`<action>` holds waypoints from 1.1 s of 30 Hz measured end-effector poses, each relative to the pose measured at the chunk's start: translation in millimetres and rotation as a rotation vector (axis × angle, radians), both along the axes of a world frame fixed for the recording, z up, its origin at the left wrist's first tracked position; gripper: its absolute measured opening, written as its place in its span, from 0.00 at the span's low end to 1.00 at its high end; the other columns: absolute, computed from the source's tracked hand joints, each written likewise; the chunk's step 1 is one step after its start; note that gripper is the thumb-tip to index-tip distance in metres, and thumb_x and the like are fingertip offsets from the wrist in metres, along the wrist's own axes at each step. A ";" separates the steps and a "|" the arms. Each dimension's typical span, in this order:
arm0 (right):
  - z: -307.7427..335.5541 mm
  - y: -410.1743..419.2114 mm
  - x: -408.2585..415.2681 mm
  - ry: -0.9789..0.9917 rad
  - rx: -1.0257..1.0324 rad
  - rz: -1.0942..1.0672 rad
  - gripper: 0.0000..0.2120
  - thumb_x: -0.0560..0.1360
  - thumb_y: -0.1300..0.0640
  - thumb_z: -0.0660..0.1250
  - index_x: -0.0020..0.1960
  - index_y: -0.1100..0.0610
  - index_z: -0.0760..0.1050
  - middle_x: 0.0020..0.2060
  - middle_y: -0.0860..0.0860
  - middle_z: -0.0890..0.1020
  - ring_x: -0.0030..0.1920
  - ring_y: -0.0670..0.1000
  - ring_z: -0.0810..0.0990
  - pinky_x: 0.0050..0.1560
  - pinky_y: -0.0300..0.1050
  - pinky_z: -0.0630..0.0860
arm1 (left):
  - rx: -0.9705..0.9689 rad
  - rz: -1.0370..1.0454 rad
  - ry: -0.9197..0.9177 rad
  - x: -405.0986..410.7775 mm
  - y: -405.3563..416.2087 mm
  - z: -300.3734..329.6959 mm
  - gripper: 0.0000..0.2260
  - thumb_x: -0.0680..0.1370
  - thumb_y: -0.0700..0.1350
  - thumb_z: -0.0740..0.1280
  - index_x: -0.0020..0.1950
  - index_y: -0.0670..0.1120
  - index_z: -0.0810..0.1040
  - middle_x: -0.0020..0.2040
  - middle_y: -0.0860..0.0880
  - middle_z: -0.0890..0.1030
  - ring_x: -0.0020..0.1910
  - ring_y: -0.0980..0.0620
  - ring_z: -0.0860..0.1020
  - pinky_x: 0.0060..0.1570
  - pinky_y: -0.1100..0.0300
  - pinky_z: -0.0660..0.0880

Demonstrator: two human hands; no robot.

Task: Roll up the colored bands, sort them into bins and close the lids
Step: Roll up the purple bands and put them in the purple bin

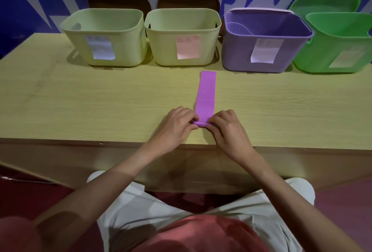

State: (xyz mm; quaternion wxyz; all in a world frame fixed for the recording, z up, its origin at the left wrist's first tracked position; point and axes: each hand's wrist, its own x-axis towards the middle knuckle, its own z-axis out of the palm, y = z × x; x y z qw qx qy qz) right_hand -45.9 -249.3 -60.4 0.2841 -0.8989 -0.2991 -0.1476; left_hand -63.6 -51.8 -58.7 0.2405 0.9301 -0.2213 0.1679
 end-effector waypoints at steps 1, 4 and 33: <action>-1.5 -0.2 -1.2 -0.021 0.004 -0.018 0.06 0.77 0.58 0.68 0.49 0.60 0.81 0.43 0.53 0.79 0.45 0.55 0.72 0.43 0.48 0.73 | 0.003 0.002 -0.004 0.8 -0.4 -0.5 0.06 0.76 0.44 0.70 0.50 0.43 0.77 0.46 0.50 0.79 0.45 0.50 0.74 0.47 0.53 0.72; -4.9 0.5 -1.5 -0.049 0.030 -0.040 0.08 0.77 0.58 0.68 0.52 0.61 0.81 0.44 0.55 0.77 0.45 0.57 0.74 0.41 0.49 0.74 | 0.020 0.010 -0.027 1.5 -1.6 -2.0 0.05 0.77 0.43 0.68 0.50 0.42 0.78 0.46 0.49 0.79 0.46 0.49 0.74 0.47 0.54 0.71; -1.5 -4.6 9.6 0.027 0.016 0.046 0.08 0.77 0.56 0.68 0.51 0.60 0.81 0.45 0.53 0.78 0.47 0.55 0.73 0.45 0.45 0.72 | 0.084 0.093 -0.066 -2.2 -1.5 1.2 0.05 0.77 0.42 0.69 0.51 0.43 0.78 0.48 0.50 0.81 0.48 0.48 0.75 0.46 0.54 0.70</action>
